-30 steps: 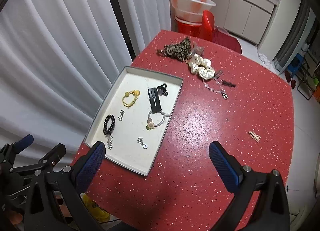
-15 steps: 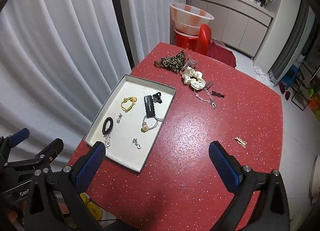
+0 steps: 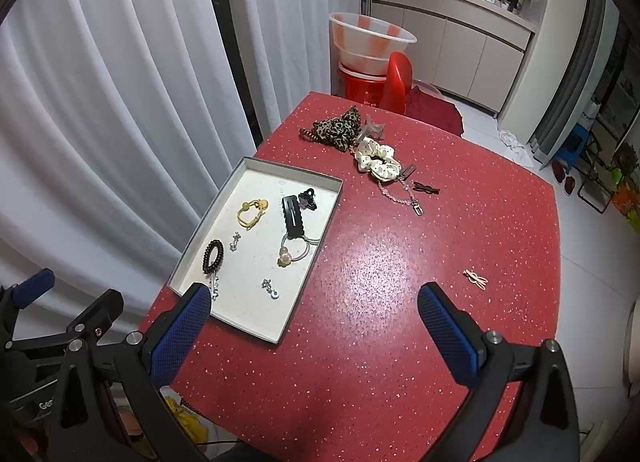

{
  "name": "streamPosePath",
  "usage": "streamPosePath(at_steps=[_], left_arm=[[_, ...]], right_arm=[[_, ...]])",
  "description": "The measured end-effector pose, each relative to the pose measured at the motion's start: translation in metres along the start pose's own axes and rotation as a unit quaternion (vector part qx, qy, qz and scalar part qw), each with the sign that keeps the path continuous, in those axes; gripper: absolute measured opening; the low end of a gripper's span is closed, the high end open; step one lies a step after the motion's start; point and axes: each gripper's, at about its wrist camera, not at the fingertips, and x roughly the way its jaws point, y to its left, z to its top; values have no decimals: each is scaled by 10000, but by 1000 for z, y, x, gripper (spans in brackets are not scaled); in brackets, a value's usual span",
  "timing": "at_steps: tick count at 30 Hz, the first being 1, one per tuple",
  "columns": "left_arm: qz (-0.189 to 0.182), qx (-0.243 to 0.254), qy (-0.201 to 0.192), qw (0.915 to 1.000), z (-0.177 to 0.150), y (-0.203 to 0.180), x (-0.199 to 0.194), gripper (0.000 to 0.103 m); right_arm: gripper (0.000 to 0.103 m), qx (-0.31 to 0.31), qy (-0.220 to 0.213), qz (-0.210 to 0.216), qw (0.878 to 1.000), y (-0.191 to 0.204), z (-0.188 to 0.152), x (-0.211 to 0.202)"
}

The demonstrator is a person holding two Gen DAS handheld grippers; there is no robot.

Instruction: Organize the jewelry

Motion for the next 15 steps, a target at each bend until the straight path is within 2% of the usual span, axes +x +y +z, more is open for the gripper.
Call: streamPosePath(at_steps=[15], left_arm=[[27,-31,-43,10000,-2,-1,-3,103]], right_arm=[[103,-15,-19,34,10000,1,-2,-2]])
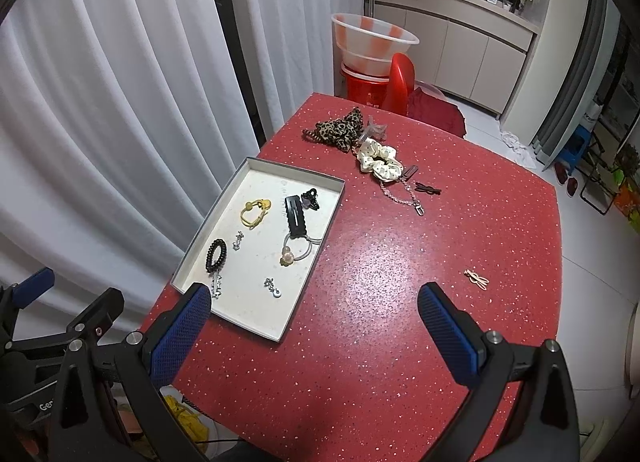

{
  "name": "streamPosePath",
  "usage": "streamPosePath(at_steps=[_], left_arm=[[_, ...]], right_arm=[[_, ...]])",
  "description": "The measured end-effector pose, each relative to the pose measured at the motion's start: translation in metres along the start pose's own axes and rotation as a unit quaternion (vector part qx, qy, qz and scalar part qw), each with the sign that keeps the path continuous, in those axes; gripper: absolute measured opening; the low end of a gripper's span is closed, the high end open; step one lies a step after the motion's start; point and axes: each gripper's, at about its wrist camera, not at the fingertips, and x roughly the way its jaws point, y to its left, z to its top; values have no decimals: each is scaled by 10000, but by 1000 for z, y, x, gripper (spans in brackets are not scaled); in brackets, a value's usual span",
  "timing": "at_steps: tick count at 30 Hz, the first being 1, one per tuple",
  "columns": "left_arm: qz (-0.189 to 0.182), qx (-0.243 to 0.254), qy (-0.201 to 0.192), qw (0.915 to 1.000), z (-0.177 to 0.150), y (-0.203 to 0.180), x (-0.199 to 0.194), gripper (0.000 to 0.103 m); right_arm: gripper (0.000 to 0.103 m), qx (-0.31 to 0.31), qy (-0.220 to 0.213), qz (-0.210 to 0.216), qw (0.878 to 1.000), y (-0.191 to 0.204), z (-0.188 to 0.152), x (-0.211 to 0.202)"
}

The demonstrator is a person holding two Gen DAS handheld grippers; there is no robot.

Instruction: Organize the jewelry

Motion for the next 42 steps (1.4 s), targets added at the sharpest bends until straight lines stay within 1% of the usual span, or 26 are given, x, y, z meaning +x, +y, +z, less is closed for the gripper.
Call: streamPosePath(at_steps=[42], left_arm=[[45,-42,54,10000,-1,3,5,103]], right_arm=[[103,-46,28,73,10000,5,3,5]])
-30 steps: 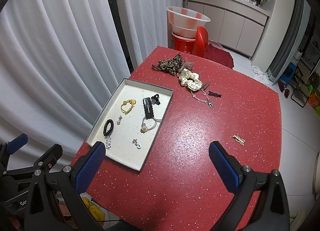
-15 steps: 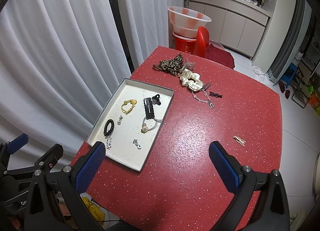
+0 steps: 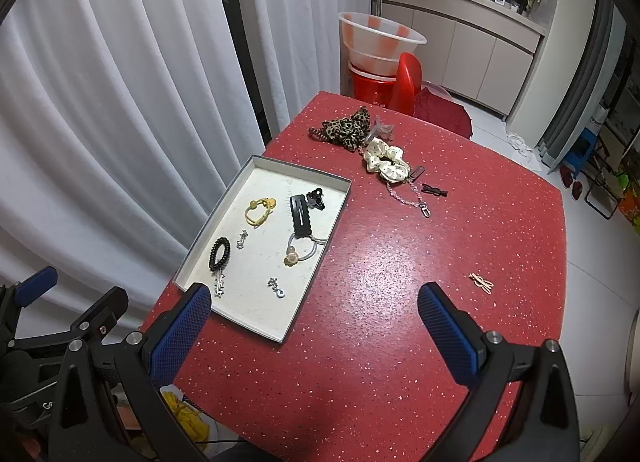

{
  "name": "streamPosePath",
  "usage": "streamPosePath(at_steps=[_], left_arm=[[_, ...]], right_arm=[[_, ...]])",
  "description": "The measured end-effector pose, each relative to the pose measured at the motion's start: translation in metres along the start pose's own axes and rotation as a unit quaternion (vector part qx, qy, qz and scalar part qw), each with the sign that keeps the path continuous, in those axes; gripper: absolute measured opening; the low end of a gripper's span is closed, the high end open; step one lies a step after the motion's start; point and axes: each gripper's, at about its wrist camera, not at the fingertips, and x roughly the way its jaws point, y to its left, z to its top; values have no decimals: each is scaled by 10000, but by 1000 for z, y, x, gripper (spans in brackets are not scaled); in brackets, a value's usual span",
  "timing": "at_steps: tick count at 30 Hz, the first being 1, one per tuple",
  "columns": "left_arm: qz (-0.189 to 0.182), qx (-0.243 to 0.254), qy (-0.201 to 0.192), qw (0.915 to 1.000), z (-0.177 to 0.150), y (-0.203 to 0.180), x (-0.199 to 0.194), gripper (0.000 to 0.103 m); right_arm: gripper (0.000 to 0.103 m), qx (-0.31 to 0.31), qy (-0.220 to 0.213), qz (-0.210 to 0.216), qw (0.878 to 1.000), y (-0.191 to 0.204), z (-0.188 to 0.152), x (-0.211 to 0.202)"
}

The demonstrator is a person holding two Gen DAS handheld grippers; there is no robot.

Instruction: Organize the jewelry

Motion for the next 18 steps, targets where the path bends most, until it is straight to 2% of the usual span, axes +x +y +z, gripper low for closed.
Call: streamPosePath(at_steps=[18], left_arm=[[3,6,-2,10000,0,1,0,103]], right_arm=[[103,-31,0,25,10000,2,-2,1]])
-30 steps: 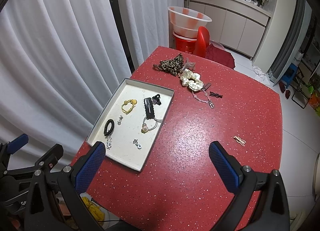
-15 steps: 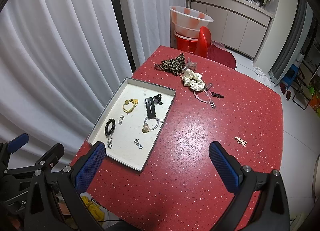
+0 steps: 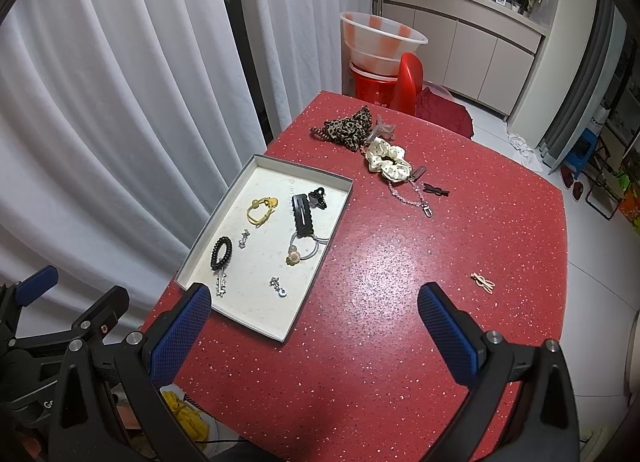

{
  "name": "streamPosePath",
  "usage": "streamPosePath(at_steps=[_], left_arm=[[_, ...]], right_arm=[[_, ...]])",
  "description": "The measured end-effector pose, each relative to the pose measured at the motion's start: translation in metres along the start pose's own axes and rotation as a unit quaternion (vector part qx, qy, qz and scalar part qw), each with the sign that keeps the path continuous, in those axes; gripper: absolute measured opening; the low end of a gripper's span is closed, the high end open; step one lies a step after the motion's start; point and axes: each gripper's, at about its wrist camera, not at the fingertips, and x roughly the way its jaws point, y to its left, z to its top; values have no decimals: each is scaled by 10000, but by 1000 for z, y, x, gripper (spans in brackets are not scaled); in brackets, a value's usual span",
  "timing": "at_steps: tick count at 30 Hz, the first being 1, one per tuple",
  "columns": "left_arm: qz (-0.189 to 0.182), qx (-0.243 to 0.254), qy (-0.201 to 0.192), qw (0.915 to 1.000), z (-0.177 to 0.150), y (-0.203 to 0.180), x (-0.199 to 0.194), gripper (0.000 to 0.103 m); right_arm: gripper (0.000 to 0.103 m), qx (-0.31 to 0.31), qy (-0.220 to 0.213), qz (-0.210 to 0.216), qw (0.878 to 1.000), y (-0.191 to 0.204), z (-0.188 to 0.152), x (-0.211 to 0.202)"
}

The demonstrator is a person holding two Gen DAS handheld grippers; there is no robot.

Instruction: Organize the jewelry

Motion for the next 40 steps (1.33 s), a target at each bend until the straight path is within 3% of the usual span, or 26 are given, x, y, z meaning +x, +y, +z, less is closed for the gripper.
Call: streamPosePath(at_steps=[40], left_arm=[[33,-51,67,10000,-3,4,4,103]], right_arm=[[103,12,12,12,10000,6,-3,3]])
